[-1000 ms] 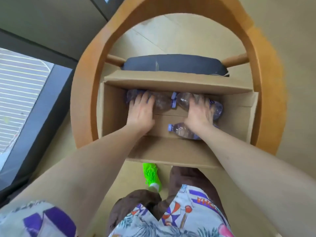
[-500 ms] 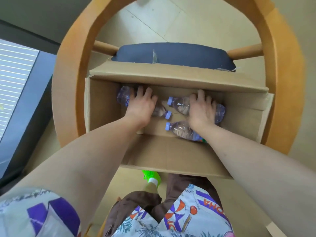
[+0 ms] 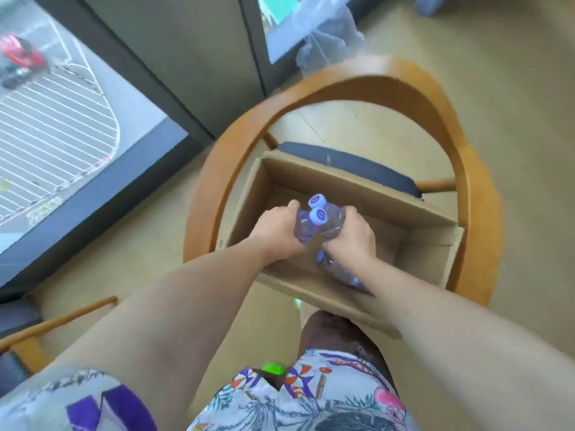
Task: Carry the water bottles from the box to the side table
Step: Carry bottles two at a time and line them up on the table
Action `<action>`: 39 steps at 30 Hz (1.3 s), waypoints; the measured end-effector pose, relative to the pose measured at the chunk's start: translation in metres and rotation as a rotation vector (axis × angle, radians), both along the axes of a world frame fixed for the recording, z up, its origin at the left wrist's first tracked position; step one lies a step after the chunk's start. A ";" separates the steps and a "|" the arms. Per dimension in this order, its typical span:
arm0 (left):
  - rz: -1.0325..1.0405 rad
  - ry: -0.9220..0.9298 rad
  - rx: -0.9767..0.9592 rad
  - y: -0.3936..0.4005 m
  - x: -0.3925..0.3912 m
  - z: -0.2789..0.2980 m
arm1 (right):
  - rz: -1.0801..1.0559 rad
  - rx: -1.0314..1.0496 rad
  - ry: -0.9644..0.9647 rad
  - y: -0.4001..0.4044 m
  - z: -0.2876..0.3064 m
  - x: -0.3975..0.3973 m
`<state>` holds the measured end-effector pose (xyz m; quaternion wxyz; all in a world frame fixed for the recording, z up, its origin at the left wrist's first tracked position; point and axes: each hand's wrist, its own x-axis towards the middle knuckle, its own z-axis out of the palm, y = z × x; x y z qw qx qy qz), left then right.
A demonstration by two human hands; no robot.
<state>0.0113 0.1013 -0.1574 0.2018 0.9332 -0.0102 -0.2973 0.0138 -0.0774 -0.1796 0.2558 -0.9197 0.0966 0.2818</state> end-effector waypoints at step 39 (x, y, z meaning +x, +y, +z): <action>2.238 -0.777 0.456 0.164 -0.876 0.339 | 1.517 0.929 -0.086 0.386 0.351 -0.710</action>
